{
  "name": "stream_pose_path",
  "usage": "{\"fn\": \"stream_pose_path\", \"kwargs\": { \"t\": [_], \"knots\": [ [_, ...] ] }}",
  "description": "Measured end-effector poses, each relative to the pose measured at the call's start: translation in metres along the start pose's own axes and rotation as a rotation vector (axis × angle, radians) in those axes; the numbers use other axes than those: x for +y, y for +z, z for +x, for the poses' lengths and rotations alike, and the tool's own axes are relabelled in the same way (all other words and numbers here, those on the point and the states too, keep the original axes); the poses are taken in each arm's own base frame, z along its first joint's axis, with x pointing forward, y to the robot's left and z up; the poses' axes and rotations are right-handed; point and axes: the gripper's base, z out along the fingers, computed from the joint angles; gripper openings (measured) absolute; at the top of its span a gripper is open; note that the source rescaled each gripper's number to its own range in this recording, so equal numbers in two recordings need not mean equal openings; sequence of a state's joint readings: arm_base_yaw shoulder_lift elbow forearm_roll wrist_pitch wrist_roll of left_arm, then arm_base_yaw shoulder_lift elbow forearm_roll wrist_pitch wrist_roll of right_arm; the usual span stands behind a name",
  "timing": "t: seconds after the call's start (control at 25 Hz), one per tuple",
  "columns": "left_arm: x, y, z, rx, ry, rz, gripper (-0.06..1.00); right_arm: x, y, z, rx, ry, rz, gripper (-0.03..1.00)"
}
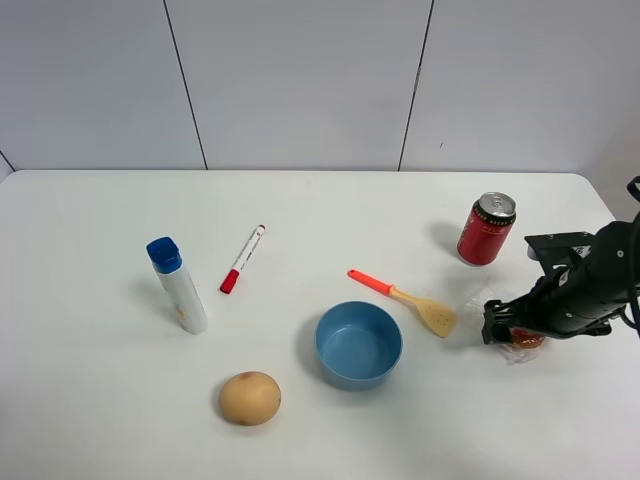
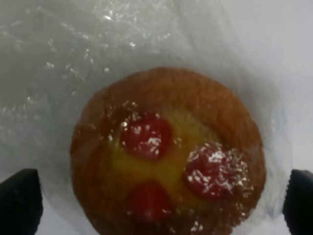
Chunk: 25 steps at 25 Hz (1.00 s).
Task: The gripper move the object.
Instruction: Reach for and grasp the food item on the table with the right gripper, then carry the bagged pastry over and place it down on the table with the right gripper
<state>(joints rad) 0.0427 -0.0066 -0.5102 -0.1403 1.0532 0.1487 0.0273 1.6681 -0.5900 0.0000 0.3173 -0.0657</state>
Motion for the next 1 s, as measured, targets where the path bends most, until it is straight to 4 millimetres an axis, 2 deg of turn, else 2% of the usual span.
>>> {"fn": "stream_pose_path", "kwargs": {
  "t": [0.12, 0.24, 0.32, 0.4, 0.48, 0.56, 0.8, 0.88, 1.0],
  "knots": [
    [0.000, 0.000, 0.000, 0.000, 0.000, 0.000, 1.00, 0.000, 0.005, 0.000, 0.005, 0.001, 0.000, 0.99],
    [0.000, 0.000, 0.000, 0.000, 0.000, 0.000, 1.00, 0.000, 0.009, 0.001, 0.018, 0.008, -0.001, 0.87],
    [0.000, 0.000, 0.000, 0.000, 0.000, 0.000, 1.00, 0.000, 0.010, 0.001, 0.015, 0.008, -0.001, 0.71],
    [0.000, 0.000, 0.000, 0.000, 0.000, 0.000, 1.00, 0.000, 0.010, 0.000, 0.008, 0.008, -0.001, 0.49],
    [0.000, 0.000, 0.000, 0.000, 0.000, 0.000, 1.00, 0.000, 0.010, 0.000, 0.008, 0.008, -0.001, 0.23],
    [0.000, 0.000, 0.000, 0.000, 0.000, 0.000, 1.00, 0.000, 0.010, 0.000, 0.008, 0.008, -0.001, 0.04],
    [0.000, 0.000, 0.000, 0.000, 0.000, 0.000, 1.00, 0.000, 0.007, -0.001, 0.002, 0.011, 0.000, 0.03],
    [0.000, 0.000, 0.000, 0.000, 0.000, 0.000, 1.00, 0.000, -0.002, -0.001, -0.016, 0.019, 0.001, 0.03],
    [0.000, 0.000, 0.000, 0.000, 0.000, 0.000, 1.00, 0.000, -0.029, -0.001, -0.061, 0.030, 0.000, 0.03]
  ]
}}
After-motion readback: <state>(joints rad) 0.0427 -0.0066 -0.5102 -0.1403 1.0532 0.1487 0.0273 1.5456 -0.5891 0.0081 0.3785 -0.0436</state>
